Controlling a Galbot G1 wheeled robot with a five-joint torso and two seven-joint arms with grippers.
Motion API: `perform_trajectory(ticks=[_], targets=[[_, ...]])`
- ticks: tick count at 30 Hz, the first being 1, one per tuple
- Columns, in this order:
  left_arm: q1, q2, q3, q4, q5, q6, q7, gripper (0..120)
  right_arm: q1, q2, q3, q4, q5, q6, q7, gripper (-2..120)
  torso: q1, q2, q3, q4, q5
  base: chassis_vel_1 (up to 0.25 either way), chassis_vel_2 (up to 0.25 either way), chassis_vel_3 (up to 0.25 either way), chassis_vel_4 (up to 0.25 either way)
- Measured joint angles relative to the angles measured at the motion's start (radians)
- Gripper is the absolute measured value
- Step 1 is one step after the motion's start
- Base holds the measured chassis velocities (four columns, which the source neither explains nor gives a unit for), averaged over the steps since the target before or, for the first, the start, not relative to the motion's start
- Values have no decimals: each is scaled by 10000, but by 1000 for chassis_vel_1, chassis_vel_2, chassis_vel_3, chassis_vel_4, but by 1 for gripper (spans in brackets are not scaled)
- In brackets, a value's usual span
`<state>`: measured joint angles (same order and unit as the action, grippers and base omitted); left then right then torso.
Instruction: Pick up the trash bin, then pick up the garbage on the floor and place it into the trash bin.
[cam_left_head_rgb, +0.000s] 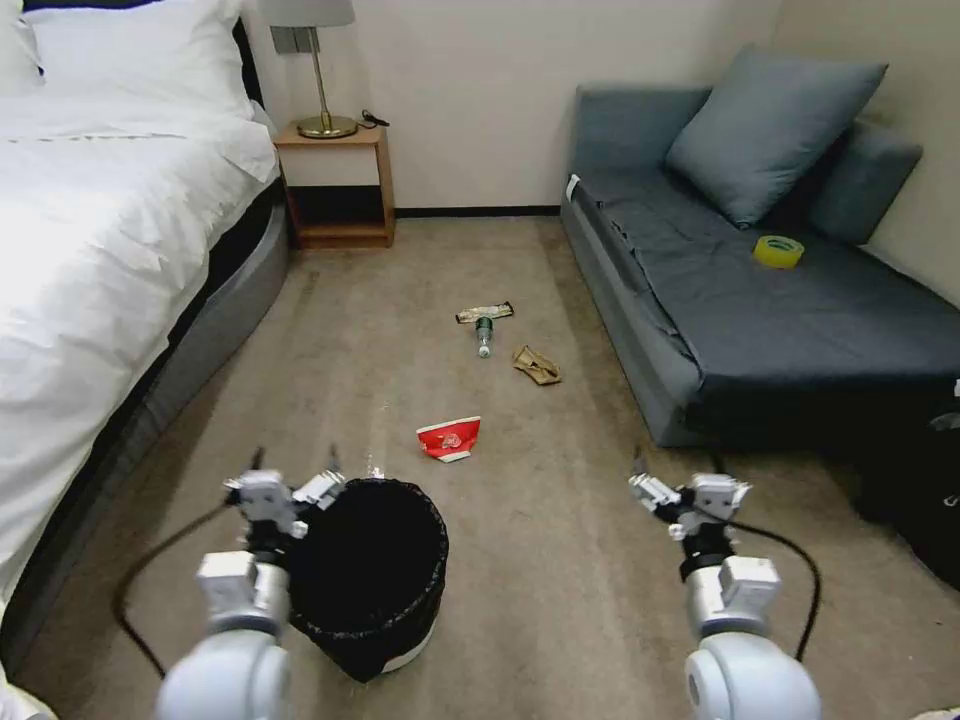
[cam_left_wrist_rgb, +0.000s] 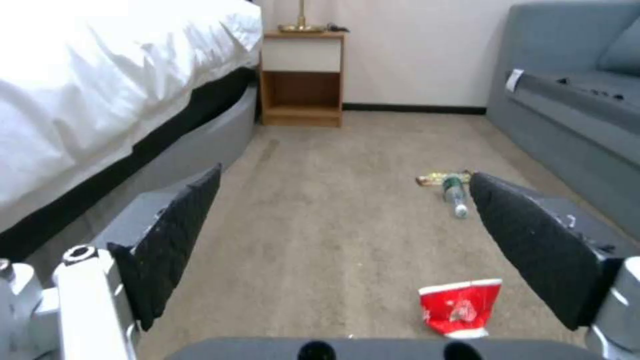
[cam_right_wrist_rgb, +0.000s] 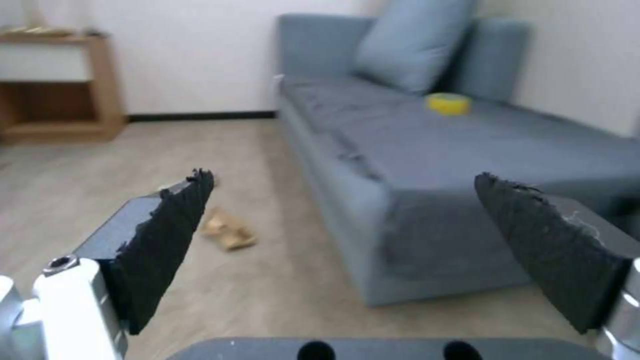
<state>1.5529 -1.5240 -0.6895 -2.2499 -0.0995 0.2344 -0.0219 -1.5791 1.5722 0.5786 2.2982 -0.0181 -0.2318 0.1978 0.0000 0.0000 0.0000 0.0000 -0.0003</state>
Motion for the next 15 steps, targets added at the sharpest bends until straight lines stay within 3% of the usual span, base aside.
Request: perform_trajectory(ticks=[5,8,9,13,14,15], targets=[[33,335,-90,-145,-437,374,-89,100,30,-5,56,369,200,-374,454,100,0,0,-1,0,3,0,0,0,0],[28,615,-83,-358,-1264,1517,-780,100,83,-27,55,342,246,-407,480,100,0,0,-1,0,2,0,0,0,0],[28,615,-83,-358,-1264,1517,-780,100,83,-27,55,342,246,-407,480,100,0,0,-1,0,2,0,0,0,0],[40,938,23,-640,-2226,3270,-1888,100,180,-77,66,287,311,-460,480,100,0,0,-1,1,2,0,0,0,0],[40,938,23,-640,-2226,3270,-1888,100,180,-77,66,287,311,-460,480,100,0,0,-1,1,2,0,0,0,0],[32,1013,59,-711,-2644,3717,-2262,100,197,-90,69,277,324,-466,480,100,0,0,-1,0,2,0,0,0,0]])
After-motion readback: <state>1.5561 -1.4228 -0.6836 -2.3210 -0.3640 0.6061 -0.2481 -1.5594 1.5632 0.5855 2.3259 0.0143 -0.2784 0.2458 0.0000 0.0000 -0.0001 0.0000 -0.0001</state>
